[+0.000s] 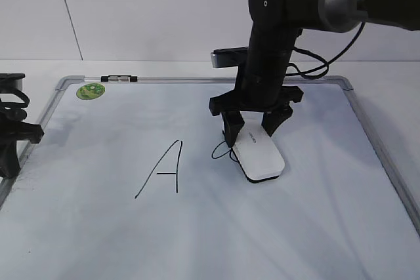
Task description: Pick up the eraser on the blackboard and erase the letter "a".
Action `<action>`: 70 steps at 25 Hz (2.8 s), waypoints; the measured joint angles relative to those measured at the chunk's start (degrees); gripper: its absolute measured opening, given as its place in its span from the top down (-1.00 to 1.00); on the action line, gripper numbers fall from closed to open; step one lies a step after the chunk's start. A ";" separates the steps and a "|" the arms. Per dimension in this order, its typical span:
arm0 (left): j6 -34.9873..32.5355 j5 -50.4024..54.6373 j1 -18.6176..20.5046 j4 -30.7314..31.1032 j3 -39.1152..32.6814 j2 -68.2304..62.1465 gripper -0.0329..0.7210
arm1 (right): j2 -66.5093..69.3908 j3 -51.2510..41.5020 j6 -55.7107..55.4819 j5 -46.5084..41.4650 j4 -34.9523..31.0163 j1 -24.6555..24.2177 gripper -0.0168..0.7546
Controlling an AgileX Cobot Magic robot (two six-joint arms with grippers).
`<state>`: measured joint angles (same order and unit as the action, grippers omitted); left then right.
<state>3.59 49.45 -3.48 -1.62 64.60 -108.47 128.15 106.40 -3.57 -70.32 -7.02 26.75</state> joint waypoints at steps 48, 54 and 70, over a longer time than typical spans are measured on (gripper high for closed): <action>0.00 -0.10 0.00 -0.59 0.00 0.00 0.87 | 0.55 0.38 -3.07 -0.05 6.36 6.10 -0.49; 0.00 -0.18 0.00 -0.72 0.00 0.00 0.87 | 0.55 0.38 -4.86 -0.05 6.62 4.95 -0.49; 0.00 -0.31 0.00 -0.86 0.00 0.00 0.87 | 0.55 0.46 -5.10 -0.05 6.40 3.05 -0.49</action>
<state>3.59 49.14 -3.48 -2.48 64.60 -108.47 128.70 106.85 -8.67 -70.37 -0.62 29.80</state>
